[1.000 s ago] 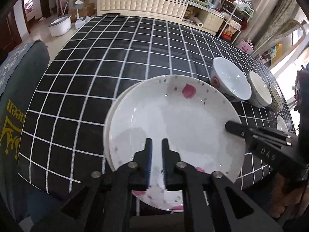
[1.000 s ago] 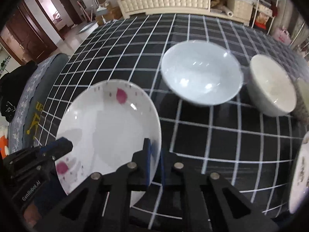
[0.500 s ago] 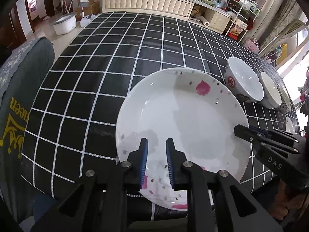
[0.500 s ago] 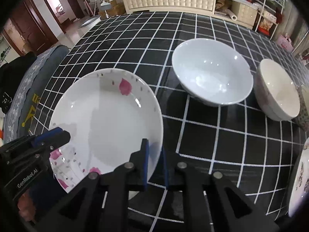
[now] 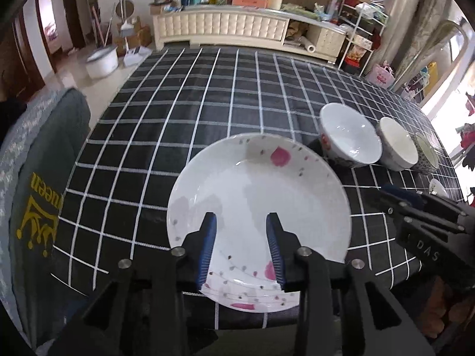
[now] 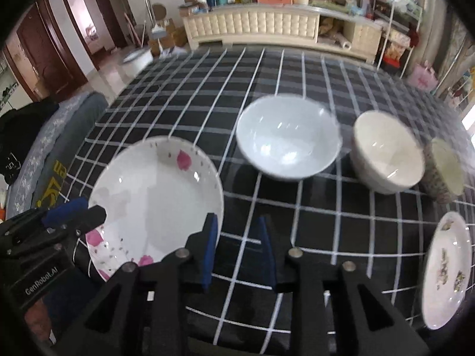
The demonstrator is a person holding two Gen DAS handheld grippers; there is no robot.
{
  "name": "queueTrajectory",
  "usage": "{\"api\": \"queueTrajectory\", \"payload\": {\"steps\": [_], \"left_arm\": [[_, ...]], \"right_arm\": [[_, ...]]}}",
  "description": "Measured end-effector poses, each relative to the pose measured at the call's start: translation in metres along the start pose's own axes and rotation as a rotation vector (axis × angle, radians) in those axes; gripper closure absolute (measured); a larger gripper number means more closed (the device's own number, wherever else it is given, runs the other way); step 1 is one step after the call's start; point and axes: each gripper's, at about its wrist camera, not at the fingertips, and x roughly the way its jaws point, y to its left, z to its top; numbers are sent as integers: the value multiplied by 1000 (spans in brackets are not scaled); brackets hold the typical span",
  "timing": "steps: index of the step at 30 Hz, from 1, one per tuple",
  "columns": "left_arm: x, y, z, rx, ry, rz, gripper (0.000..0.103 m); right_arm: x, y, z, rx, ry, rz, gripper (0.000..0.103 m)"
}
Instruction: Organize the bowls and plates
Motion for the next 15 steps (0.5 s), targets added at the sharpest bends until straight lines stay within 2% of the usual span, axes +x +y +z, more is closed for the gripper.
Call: {"api": "queueTrajectory", "payload": {"steps": [3,5,7,8,12,15], "left_arm": [[-13,-12,3,25,-31,7,71],[-21,-19,5,36,-48,5,71],[-31,-27,8,52,-67,-3,71],[-36,-33,9,63,-84,-2,71],[-53,-50,15,88,-123,-25,71],[-60,-65,20,103,-148,-40,70]], "right_arm": [[-17,-2,4,-14,-59,-12,68],[-26,-5,7,-15,-90,-19,63],[-39,-10,7,3,-128,-43,51],[-44,-14,7,15,-142,-44,50],[-59,-31,11,12,-147,-28,47],[-68,-34,10,-56,-151,-124,47]]}}
